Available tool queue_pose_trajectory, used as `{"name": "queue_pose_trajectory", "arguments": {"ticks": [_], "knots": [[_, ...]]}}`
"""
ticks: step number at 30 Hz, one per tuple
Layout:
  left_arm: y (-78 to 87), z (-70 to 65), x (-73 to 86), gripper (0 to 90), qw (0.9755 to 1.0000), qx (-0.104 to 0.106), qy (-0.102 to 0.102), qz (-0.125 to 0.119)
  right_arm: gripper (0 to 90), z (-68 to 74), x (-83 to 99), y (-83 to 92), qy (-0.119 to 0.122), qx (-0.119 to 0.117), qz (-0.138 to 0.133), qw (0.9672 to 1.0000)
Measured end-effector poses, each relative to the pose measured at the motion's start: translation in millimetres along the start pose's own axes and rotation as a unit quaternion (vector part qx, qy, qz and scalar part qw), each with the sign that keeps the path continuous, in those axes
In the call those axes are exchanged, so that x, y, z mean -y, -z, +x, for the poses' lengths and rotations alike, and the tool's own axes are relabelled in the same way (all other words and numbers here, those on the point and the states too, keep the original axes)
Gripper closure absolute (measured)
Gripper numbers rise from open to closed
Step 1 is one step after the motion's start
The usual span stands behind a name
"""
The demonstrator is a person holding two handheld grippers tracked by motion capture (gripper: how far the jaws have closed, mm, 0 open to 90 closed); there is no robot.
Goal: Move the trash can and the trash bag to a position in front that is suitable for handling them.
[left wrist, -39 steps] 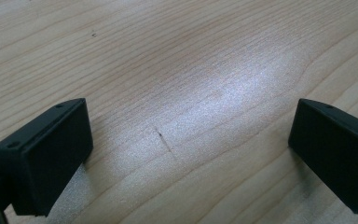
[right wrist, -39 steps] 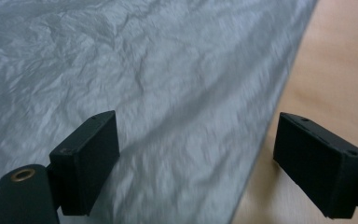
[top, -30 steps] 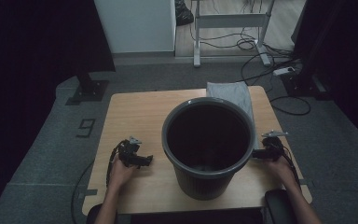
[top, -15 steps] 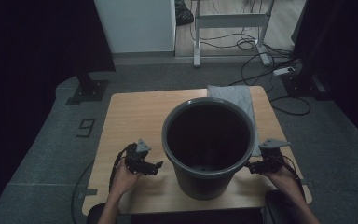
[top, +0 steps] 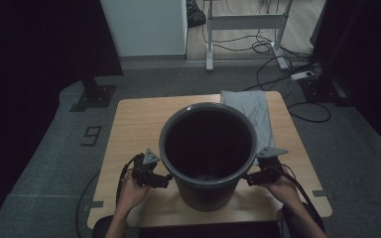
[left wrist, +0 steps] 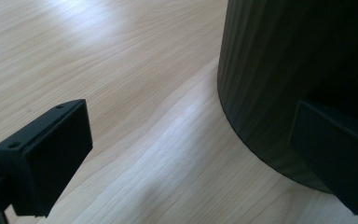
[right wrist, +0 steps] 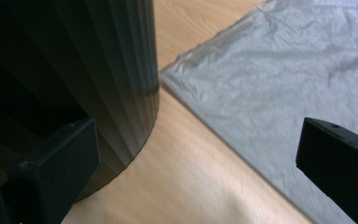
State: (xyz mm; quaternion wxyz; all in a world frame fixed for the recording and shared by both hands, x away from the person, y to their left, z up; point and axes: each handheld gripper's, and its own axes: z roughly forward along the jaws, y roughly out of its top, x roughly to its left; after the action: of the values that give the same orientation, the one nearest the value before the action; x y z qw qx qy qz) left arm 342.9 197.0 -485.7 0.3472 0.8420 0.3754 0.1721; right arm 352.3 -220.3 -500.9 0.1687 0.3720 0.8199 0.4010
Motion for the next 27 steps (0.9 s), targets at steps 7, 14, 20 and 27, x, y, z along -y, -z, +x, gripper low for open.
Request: {"name": "queue_pose_trajectory", "arguments": {"ticks": [7, 14, 20, 27], "knots": [[6.4, 29.8, 1.8, 0.0, 0.9994, -0.026, 0.021, 0.006, 0.0, 3.6, -31.4, -31.3, 0.008, 0.005, -0.007, 0.9999], [6.2, 57.5, 2.1, 0.0, 0.9981, -0.046, 0.038, 0.015, 1.1, 6.5, -65.6, -66.4, 0.014, 0.006, -0.015, 0.9998], [9.6, 72.8, 20.5, 0.0, 0.9954, -0.061, 0.074, 0.009, 1.4, -12.5, -72.1, -72.4, -0.007, 0.011, 0.001, 0.9999], [6.1, 85.3, 45.0, 0.0, 0.9916, -0.071, 0.107, 0.02, 14.4, -66.9, -36.2, -61.7, -0.023, 0.095, 0.076, 0.9923]]}}
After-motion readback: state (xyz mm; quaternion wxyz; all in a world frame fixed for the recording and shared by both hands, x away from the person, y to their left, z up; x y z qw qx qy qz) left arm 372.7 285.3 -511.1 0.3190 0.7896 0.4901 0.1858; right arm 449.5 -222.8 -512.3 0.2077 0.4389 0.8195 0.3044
